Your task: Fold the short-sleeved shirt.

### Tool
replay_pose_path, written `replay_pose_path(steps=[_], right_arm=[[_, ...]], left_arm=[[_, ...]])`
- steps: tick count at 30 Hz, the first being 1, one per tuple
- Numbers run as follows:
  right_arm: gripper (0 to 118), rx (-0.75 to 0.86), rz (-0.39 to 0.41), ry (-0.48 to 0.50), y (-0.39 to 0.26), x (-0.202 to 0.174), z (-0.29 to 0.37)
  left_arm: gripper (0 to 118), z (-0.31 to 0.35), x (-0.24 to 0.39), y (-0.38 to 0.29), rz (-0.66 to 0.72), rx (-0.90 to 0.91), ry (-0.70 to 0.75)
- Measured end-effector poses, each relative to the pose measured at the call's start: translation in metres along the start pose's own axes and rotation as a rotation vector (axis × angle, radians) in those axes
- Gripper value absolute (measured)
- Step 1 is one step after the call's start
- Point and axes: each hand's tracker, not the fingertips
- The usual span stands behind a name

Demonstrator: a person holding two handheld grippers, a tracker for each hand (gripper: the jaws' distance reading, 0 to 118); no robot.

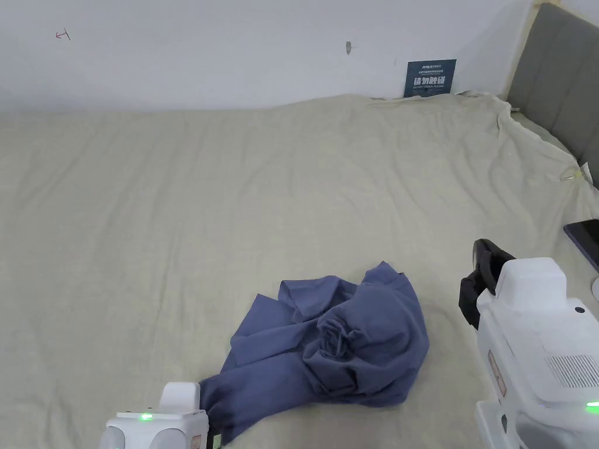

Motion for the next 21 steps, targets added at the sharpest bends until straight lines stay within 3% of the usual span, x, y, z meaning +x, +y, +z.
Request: replay_pose_path(steps=[1, 10, 11, 12, 13, 14, 15, 21], right_arm=[[0, -0.015, -0.009, 0.006, -0.001, 0.001, -0.003], [4, -0.282, -0.068, 0.117, -0.011, 0.002, -0.086], [14, -0.311, -0.068, 0.117, -0.013, 0.001, -0.097], [34, -0.352, -0.062, 0.123, -0.016, -0.001, -0.111], [68, -0.376, -0.077, 0.141, -0.020, -0.003, -0.124], [84, -0.410, -0.082, 0.137, -0.024, -0.004, -0.137], [90, -0.449, -0.086, 0.143, -0.030, -0.005, -0.152], [90, -0.687, -0.141, 0.159, -0.059, -0.015, -0.224]], left_arm=[[6, 0.002, 0.001, 0.002, 0.027, 0.009, -0.056], [4, 0.045, -0.006, 0.014, 0.059, 0.107, -0.109], [4, 0.050, -0.007, 0.016, 0.061, 0.121, -0.109], [4, 0.056, -0.009, 0.018, 0.064, 0.138, -0.113], [4, 0.061, -0.011, 0.019, 0.068, 0.150, -0.116], [4, 0.064, -0.013, 0.021, 0.074, 0.160, -0.119], [4, 0.067, -0.015, 0.022, 0.079, 0.166, -0.125], [4, 0.069, -0.016, 0.024, 0.086, 0.175, -0.144]])
